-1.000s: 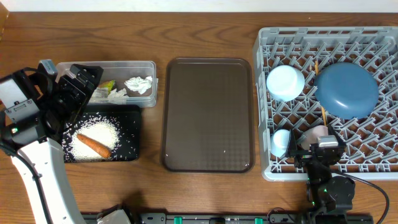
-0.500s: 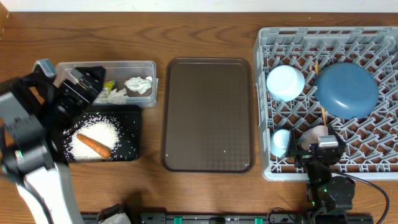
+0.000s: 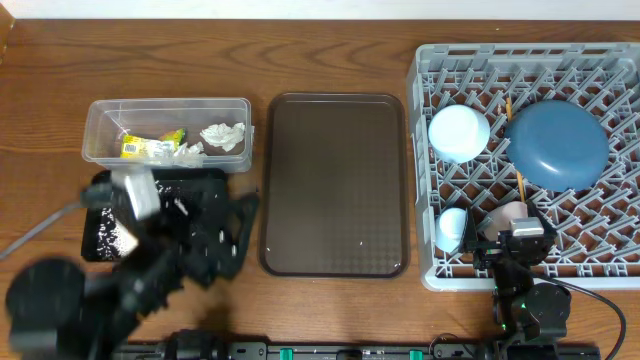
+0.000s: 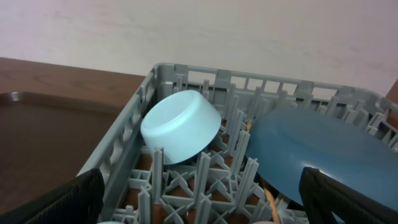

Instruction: Sort waste into correct bins and load items into the dishwasher rack

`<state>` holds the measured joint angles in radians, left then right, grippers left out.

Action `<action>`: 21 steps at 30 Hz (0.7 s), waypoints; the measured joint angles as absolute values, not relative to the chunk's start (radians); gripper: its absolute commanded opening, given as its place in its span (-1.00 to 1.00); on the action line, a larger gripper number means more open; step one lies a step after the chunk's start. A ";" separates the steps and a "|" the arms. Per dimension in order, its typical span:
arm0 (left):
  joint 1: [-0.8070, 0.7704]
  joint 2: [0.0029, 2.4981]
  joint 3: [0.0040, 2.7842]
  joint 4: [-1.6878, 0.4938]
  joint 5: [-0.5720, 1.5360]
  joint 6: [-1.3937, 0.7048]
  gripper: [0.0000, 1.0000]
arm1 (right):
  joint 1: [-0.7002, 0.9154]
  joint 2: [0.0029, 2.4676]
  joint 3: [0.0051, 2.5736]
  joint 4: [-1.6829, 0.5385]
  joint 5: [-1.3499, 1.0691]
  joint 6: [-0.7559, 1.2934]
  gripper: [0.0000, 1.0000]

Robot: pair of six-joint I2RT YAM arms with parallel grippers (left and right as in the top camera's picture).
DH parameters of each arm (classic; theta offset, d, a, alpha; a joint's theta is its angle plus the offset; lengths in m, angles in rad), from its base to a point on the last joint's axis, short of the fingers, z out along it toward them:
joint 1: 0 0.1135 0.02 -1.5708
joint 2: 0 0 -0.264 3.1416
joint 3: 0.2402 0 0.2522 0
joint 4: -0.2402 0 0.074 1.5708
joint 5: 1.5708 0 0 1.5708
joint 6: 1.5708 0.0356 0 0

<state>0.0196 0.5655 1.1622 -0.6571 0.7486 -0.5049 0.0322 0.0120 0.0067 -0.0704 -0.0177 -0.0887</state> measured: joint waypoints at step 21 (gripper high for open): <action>0.011 0.134 0.794 -0.694 0.732 -0.497 0.96 | 0.032 0.012 0.007 -0.070 -0.018 -0.089 0.98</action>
<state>0.0109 0.1341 0.7940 -0.6941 0.7319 -0.4969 0.0322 0.0120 0.0067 -0.0704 -0.0177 -0.0891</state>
